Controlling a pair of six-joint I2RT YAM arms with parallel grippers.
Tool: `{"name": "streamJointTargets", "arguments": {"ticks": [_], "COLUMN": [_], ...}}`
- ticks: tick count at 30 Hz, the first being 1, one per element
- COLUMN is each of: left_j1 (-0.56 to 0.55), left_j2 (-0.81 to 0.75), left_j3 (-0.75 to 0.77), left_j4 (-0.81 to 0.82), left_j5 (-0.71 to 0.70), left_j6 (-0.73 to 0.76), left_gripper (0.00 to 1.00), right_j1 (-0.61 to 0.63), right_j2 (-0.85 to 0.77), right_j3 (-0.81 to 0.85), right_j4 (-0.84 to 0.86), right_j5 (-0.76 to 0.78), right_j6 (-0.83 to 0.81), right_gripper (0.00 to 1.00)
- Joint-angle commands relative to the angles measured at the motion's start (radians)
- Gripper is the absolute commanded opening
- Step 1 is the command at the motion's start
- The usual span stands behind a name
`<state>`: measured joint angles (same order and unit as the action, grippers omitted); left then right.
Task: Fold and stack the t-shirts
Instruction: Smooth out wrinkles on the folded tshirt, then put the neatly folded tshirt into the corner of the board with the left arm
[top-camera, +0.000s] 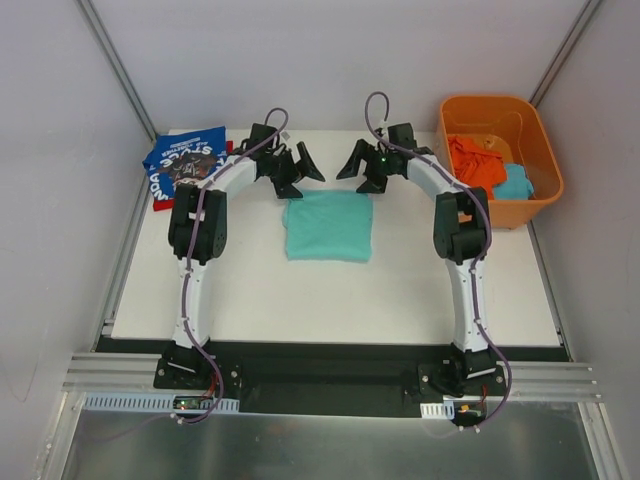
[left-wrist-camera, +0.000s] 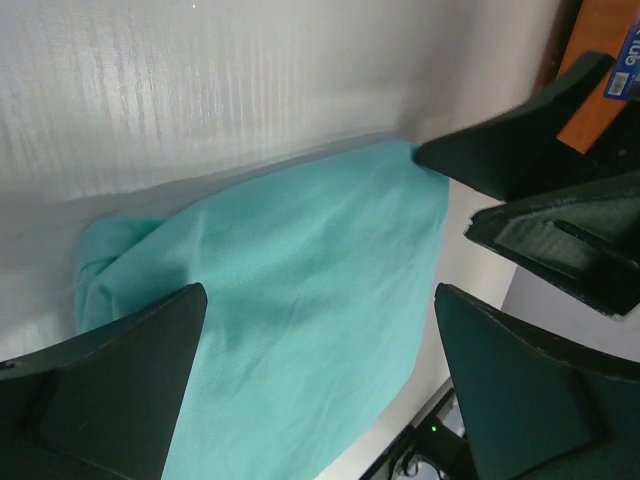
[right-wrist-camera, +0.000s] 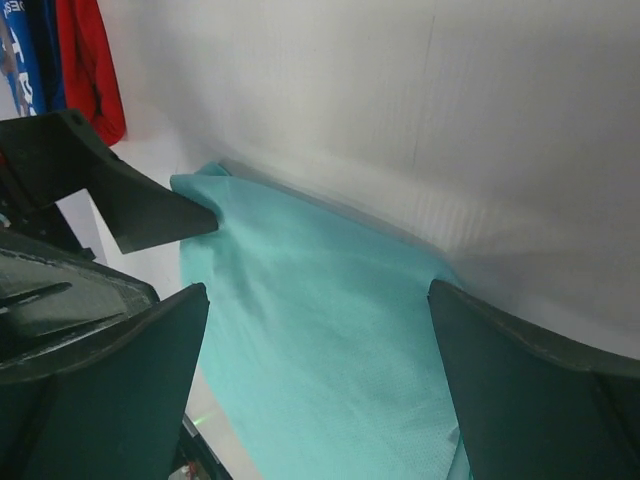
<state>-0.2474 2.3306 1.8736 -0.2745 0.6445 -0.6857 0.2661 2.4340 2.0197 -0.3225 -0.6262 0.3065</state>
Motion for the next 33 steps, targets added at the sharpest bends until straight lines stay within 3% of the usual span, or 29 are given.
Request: {"name": "streamJointTargets", "arguments": {"ticks": [1, 6, 9, 16, 24, 27, 31, 33], "left_j1": [-0.01, -0.018, -0.018, -0.018, -0.049, -0.067, -0.118, -0.162], "left_j2": [-0.296, -0.563, -0.613, -0.518, -0.298, -0.217, -0.143, -0.123], "left_j3": [-0.089, -0.373, -0.484, -0.496, -0.377, -0.321, -0.262, -0.249], "left_j4": [-0.018, -0.044, -0.057, -0.112, -0.126, -0.141, -0.176, -0.195], "left_j5": [-0.136, -0.296, -0.344, -0.338, -0.338, -0.347, -0.411, -0.477], "left_j6": [0.063, 0.103, 0.12, 0.179, 0.186, 0.172, 0.158, 0.153], "left_gripper": [0.99, 0.99, 0.99, 0.99, 0.99, 0.9, 0.62, 0.56], "right_j1": [0.004, 0.018, 0.016, 0.022, 0.025, 0.027, 0.025, 0.025], "right_j2": [-0.346, -0.746, -0.962, -1.386, -1.725, -1.796, -1.846, -1.86], "right_j3": [-0.044, -0.437, -0.661, -1.027, -1.177, -1.194, -1.178, -1.162], "right_j4": [-0.101, -0.099, -0.096, -0.168, -0.374, -0.407, -0.44, -0.454], "right_j5": [0.118, 0.331, 0.44, 0.511, 0.56, 0.559, 0.588, 0.603], "right_j6": [-0.125, -0.205, -0.207, -0.192, -0.214, -0.213, -0.234, -0.25], "right_gripper": [0.96, 0.96, 0.96, 0.96, 0.96, 0.96, 0.96, 0.96]}}
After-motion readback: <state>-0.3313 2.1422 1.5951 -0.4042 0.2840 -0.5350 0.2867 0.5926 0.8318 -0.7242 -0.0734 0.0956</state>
